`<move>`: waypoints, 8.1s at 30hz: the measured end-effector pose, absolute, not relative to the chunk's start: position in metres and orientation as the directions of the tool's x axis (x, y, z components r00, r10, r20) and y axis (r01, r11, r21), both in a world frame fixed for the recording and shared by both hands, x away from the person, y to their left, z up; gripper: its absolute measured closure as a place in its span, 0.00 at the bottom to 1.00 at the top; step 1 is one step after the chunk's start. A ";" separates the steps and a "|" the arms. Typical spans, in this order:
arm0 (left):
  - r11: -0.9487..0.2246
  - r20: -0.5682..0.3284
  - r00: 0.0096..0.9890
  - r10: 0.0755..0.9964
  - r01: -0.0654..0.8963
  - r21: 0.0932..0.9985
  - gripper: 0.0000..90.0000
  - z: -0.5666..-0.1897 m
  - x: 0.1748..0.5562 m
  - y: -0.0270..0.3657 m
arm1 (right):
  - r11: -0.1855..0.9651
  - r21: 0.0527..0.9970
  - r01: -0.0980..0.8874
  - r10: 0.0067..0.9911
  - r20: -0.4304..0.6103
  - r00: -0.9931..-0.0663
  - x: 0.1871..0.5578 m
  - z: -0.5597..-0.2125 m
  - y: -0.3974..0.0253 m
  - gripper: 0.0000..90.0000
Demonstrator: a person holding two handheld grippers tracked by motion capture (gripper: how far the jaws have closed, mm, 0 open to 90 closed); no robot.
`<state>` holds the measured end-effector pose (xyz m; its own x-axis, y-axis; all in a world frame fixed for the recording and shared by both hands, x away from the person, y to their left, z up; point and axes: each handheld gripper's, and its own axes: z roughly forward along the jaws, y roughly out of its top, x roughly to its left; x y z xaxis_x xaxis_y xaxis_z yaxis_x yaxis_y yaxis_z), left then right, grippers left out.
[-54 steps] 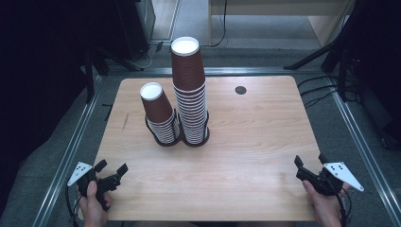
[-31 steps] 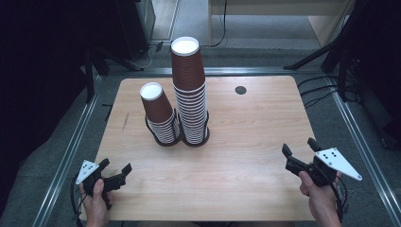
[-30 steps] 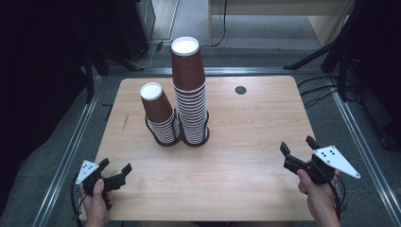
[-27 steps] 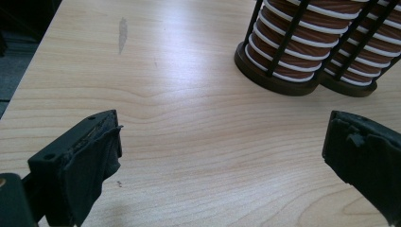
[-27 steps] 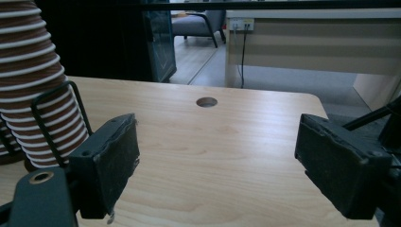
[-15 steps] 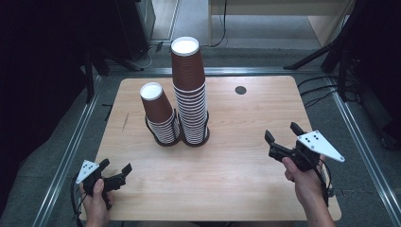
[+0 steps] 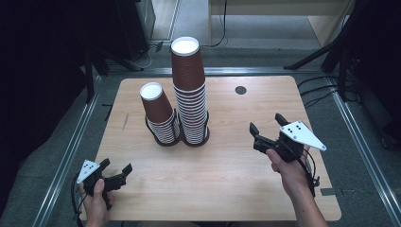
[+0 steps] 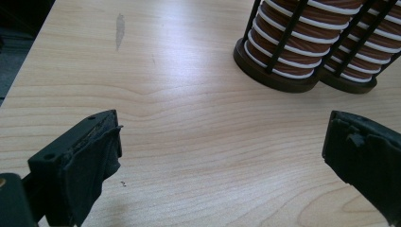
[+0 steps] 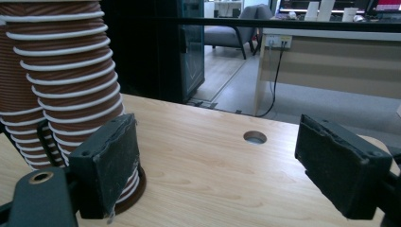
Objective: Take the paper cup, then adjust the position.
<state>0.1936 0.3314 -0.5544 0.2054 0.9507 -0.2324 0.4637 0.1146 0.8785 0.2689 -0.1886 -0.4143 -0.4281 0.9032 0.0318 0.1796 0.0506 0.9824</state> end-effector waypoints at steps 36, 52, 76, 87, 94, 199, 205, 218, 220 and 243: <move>0.075 -0.200 0.229 0.953 0.463 0.883 0.00 -0.554 0.193 0.327 | 0.056 0.987 0.148 0.866 0.026 -0.500 0.291 -0.394 -0.110 0.15; 0.064 -0.193 0.238 0.952 0.461 0.885 0.00 -0.554 0.193 0.326 | 0.085 0.989 0.123 0.855 -0.009 -0.518 0.298 -0.386 -0.083 0.15; 0.057 -0.188 0.243 0.952 0.461 0.886 0.00 -0.554 0.193 0.326 | 0.007 0.997 0.080 0.848 0.036 -0.529 0.311 -0.373 -0.063 0.15; 0.057 -0.189 0.245 0.951 0.463 0.884 0.00 -0.554 0.194 0.326 | 0.000 0.997 0.075 0.812 0.044 -0.583 0.314 -0.363 -0.049 0.07; 0.059 -0.191 0.247 0.950 0.461 0.886 0.00 -0.555 0.194 0.326 | 0.019 0.998 0.056 0.836 0.015 -0.548 0.319 -0.356 -0.037 0.02; 0.048 -0.193 0.265 0.945 0.471 0.881 0.00 -0.555 0.195 0.325 | -0.037 0.988 -0.148 0.921 -0.024 -0.388 0.328 -0.260 -0.058 0.12; 0.045 -0.190 0.266 0.945 0.471 0.881 0.00 -0.555 0.195 0.325 | -0.037 0.990 -0.138 0.928 -0.017 -0.373 0.327 -0.267 -0.070 0.12; 0.042 -0.185 0.267 0.946 0.464 0.885 0.00 -0.555 0.195 0.325 | -0.012 0.994 -0.111 0.945 -0.025 -0.325 0.318 -0.295 -0.097 0.12; 0.043 -0.186 0.266 0.946 0.464 0.885 0.00 -0.555 0.195 0.325 | -0.004 0.994 -0.111 0.947 -0.032 -0.321 0.316 -0.301 -0.101 0.12; 0.053 -0.182 0.240 0.954 0.459 0.887 0.00 -0.553 0.193 0.326 | 0.042 0.999 -0.009 0.961 -0.043 -0.274 0.286 -0.380 -0.138 0.12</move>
<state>0.1931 0.3258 -0.5529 0.2403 0.9536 -0.1816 0.4592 0.0531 0.8868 0.2864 -0.1384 -0.3801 -0.2738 0.9608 -0.0429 -0.0095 0.0419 0.9991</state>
